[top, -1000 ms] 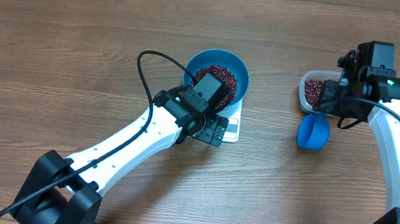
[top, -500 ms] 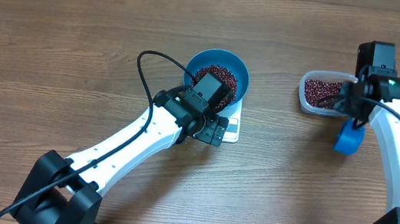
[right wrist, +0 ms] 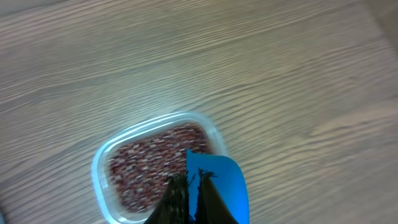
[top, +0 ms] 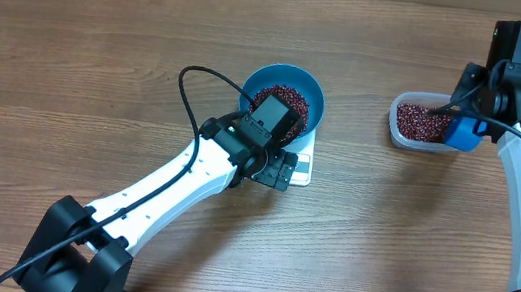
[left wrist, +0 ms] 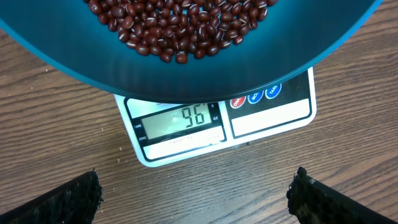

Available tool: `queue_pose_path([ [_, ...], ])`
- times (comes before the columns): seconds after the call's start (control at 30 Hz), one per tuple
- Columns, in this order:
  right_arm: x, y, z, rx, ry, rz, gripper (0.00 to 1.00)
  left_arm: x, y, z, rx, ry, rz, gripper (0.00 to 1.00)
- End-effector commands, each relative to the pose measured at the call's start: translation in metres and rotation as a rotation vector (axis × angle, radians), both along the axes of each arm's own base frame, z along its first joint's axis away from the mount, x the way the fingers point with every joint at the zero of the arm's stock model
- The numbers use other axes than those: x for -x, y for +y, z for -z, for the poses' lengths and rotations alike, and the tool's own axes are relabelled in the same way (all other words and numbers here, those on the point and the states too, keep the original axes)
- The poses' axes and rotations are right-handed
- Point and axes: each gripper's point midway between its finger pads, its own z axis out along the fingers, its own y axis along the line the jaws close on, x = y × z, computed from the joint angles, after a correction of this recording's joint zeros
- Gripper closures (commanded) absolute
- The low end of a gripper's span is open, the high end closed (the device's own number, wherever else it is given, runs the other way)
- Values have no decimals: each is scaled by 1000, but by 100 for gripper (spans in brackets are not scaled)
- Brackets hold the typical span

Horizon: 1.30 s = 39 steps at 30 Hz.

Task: Scoop item into bowl and weigh 150g on scale
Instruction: 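Push the blue scoop down into the red beans with the right gripper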

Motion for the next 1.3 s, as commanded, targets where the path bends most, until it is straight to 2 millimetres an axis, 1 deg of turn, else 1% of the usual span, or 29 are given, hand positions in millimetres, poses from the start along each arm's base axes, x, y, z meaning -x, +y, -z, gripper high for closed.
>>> queue_pose_path([
  [0.0, -8, 11, 13, -42, 30, -64, 96, -1, 4, 3, -14, 0, -12, 1],
  [0.2, -19, 10, 53, -7, 137, -130, 96, -1, 4, 3, -14, 0, -12, 0],
  [0.3, -24, 10, 68, -11, 162, -129, 96, -1, 4, 3, -14, 0, -12, 0],
  [0.37, -25, 10, 71, -12, 167, -129, 96, -1, 4, 3, -14, 0, -12, 1],
  [0.53, -28, 11, 69, -15, 154, -132, 96, -1, 4, 3, -14, 0, -12, 0],
  [0.57, -28, 14, 70, -28, 154, -140, 92, -1, 4, 3, -14, 0, -12, 0],
  [0.6, -27, 17, 71, -47, 157, -151, 83, -1, 4, 3, -14, 0, -12, 0],
  [0.67, -24, 23, 74, -77, 173, -168, 71, -1, 4, 3, -14, 0, -12, 1],
  [0.73, -20, 24, 76, -83, 188, -169, 61, -1, 4, 3, -14, 0, -12, 0],
  [0.8, -17, 24, 77, -84, 200, -168, 55, -1, 4, 3, -14, 0, -12, 1],
  [0.83, -16, 24, 78, -91, 204, -158, 53, -1, 4, 3, -14, 0, -12, 0],
  [0.97, -12, 25, 79, -107, 215, -136, 53, -1, 4, 3, -14, 0, -12, 0],
  [1.07, -14, 24, 79, -106, 210, -137, 53, -1, 4, 3, -14, 0, -12, 0],
  [1.2, -15, 24, 79, -105, 206, -137, 55, -1, 4, 3, -14, 0, -12, 1],
  [1.27, -16, 24, 81, -105, 209, -137, 59, -1, 4, 3, -14, 0, -12, 0],
])
